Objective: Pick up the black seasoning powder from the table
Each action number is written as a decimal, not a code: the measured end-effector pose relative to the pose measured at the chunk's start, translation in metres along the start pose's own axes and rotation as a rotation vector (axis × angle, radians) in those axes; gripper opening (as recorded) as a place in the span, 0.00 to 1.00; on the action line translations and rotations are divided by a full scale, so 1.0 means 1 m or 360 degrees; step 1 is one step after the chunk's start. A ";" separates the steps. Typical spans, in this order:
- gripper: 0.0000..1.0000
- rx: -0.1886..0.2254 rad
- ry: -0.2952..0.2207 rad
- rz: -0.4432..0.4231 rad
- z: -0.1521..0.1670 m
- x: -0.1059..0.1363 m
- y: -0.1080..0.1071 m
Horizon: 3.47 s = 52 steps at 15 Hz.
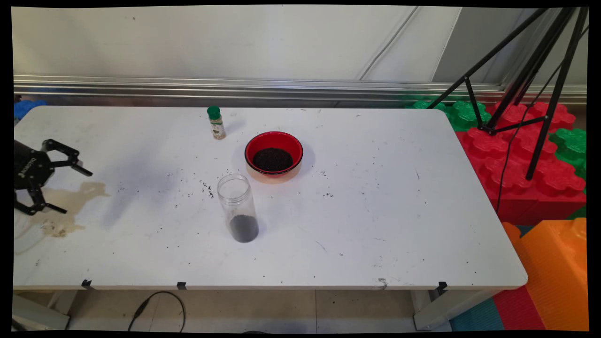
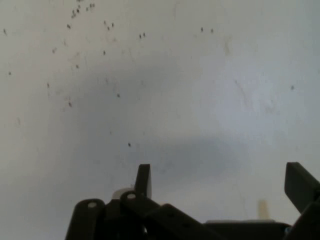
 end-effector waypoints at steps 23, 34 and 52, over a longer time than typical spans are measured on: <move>1.00 -0.0063 0.0301 -0.0219 0.077 0.053 -0.033; 1.00 -0.0060 0.0489 -0.0298 0.121 0.069 -0.033; 1.00 -0.0041 0.0774 -0.0341 0.174 0.105 -0.035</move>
